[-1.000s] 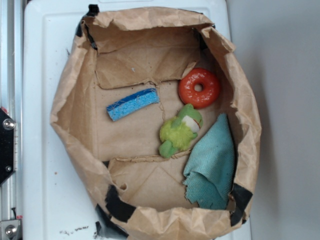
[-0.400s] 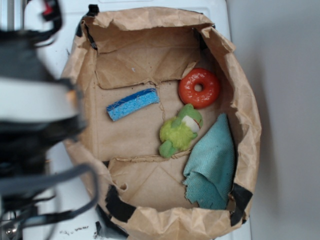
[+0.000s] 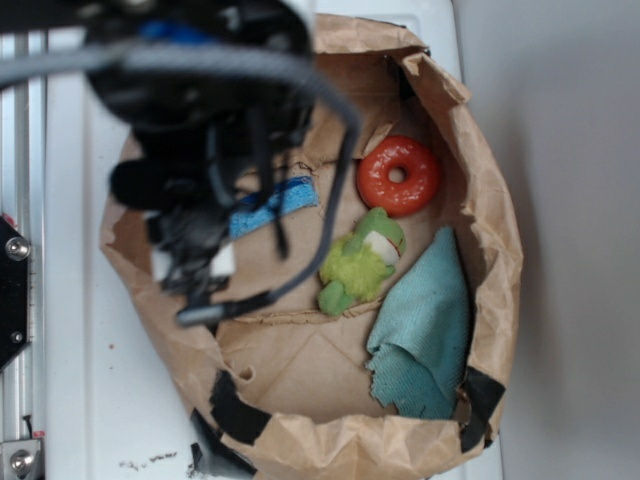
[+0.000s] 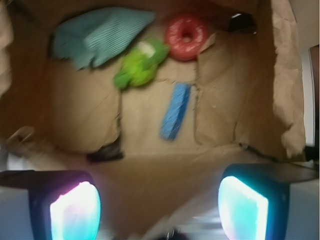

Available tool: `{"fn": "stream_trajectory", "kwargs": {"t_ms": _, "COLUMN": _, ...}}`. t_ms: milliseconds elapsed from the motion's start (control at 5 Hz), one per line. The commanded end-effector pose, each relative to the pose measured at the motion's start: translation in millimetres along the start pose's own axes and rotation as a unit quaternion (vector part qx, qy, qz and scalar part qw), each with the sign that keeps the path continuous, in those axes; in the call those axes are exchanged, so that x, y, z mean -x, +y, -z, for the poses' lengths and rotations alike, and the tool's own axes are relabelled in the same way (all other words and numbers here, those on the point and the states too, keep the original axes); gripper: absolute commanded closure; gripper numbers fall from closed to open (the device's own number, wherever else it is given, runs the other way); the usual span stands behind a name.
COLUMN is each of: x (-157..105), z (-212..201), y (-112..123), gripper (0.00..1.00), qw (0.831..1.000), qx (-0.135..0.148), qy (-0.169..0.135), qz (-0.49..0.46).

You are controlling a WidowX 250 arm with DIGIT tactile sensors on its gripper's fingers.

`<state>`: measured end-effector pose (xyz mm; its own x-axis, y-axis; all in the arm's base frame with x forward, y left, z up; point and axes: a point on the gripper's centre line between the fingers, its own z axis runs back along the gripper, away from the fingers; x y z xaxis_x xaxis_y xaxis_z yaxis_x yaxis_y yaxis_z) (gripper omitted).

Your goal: Grab the blue sponge.

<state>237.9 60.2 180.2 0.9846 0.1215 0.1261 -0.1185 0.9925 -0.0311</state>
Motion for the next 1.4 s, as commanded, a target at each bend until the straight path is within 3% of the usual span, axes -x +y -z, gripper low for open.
{"fn": "stream_trajectory", "kwargs": {"t_ms": 0, "x": -12, "z": 50, "y": -4, "gripper": 0.00, "qw": 0.999, "qx": -0.044, "qy": 0.021, "qz": 0.021}}
{"fn": "stream_trajectory", "kwargs": {"t_ms": 800, "x": -12, "z": 50, "y": -4, "gripper": 0.00, "qw": 0.999, "qx": -0.044, "qy": 0.021, "qz": 0.021}}
{"fn": "stream_trajectory", "kwargs": {"t_ms": 1000, "x": -4, "z": 84, "y": -16, "gripper": 0.00, "qw": 0.998, "qx": -0.064, "qy": -0.011, "qz": 0.010}}
{"fn": "stream_trajectory", "kwargs": {"t_ms": 1200, "x": -6, "z": 99, "y": -24, "gripper": 0.00, "qw": 0.998, "qx": -0.046, "qy": -0.031, "qz": -0.023}}
